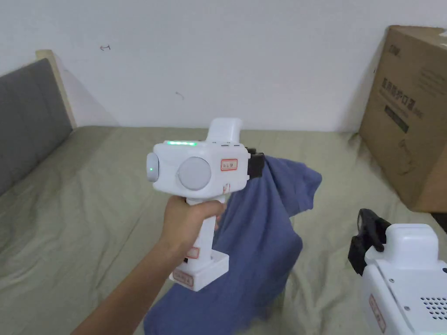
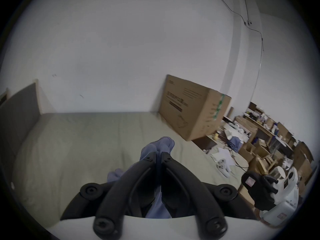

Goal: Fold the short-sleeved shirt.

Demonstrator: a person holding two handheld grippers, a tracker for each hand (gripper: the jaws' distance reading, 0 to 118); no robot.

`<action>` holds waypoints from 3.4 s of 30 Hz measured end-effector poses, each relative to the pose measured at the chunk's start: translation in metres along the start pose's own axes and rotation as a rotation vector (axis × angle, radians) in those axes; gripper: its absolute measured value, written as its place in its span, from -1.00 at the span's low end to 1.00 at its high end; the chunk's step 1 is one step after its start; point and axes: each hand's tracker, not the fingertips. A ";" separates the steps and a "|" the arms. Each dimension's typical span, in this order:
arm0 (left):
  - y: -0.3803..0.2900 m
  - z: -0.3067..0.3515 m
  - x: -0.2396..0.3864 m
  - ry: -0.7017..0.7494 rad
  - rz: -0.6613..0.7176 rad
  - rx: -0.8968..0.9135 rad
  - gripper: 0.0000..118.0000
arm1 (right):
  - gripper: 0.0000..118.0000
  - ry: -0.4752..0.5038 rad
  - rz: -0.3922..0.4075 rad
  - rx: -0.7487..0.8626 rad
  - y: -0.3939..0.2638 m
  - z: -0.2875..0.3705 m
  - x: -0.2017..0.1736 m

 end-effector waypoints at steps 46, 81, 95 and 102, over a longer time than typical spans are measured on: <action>-0.136 0.120 -0.040 0.552 -0.148 0.392 0.34 | -1.00 -0.010 -0.049 0.011 0.006 0.019 -0.002; -0.291 0.017 -0.135 0.617 0.372 -0.515 0.44 | -1.00 0.001 -0.089 -0.113 -0.038 -0.011 0.006; -0.267 0.044 -0.121 0.491 0.343 -0.334 -0.95 | 0.05 -0.031 -0.136 -0.432 -0.099 -0.080 0.036; -0.236 0.053 -0.125 0.423 0.336 -0.279 -0.95 | 0.89 0.010 -0.213 -0.764 -0.170 -0.146 0.055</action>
